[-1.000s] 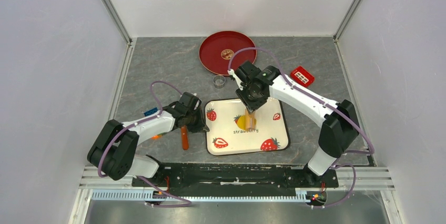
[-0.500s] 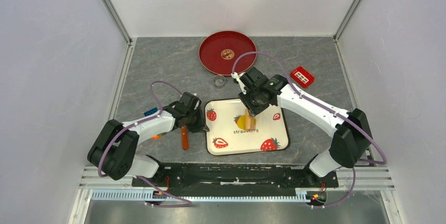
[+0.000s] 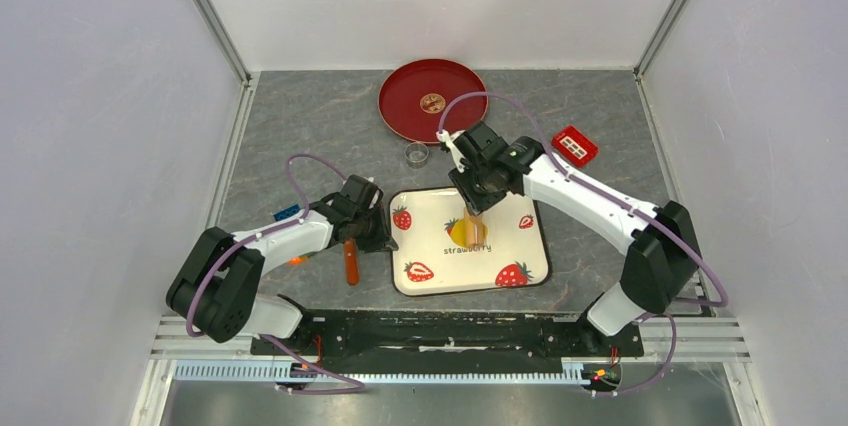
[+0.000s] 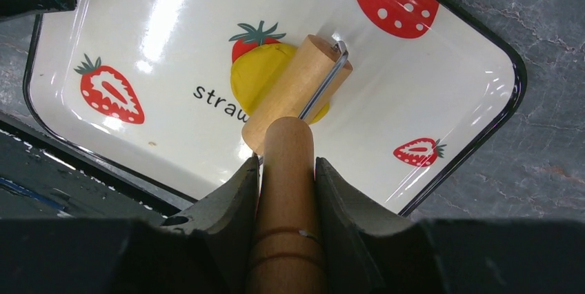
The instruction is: Roll out the dumpling wrappers from the dough
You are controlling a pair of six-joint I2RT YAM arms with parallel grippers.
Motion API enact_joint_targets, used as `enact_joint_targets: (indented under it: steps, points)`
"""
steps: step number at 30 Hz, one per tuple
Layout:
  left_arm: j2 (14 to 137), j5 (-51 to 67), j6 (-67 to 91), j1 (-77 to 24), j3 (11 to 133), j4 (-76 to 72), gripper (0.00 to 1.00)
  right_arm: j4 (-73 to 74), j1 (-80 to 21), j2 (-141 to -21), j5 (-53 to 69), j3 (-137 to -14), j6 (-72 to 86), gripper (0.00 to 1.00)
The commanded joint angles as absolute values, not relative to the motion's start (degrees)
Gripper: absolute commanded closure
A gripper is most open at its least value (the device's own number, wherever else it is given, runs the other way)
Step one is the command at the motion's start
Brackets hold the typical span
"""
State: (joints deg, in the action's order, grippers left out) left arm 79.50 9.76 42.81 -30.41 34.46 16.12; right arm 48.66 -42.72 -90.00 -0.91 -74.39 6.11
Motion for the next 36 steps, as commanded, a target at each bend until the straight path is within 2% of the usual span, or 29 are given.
enact_joint_targets:
  steps: [1, 5, 9, 27, 36]
  points:
    - [81.9, 2.0, 41.7, -30.5, 33.1, 20.7, 0.98, 55.1, -42.8, -94.3, 3.5, -80.9, 6.8, 1.00]
    - [81.9, 2.0, 41.7, -30.5, 33.1, 20.7, 0.98, 59.8, -42.7, -96.4, 2.5, -90.0, 6.2, 1.00]
    - [81.8, 2.0, 41.8, -30.5, 33.0, 20.7, 0.98, 60.8, -42.6, -97.8, 1.8, -91.9, 6.0, 1.00]
    - [81.8, 2.0, 41.7, -30.5, 33.0, 20.7, 0.98, 48.4, -38.7, -96.0, 6.4, -68.0, 5.5, 1.00]
    - [81.8, 2.0, 41.8, -30.5, 33.1, 20.7, 0.98, 49.3, -35.3, -97.6, 3.8, -62.5, 5.3, 1.00]
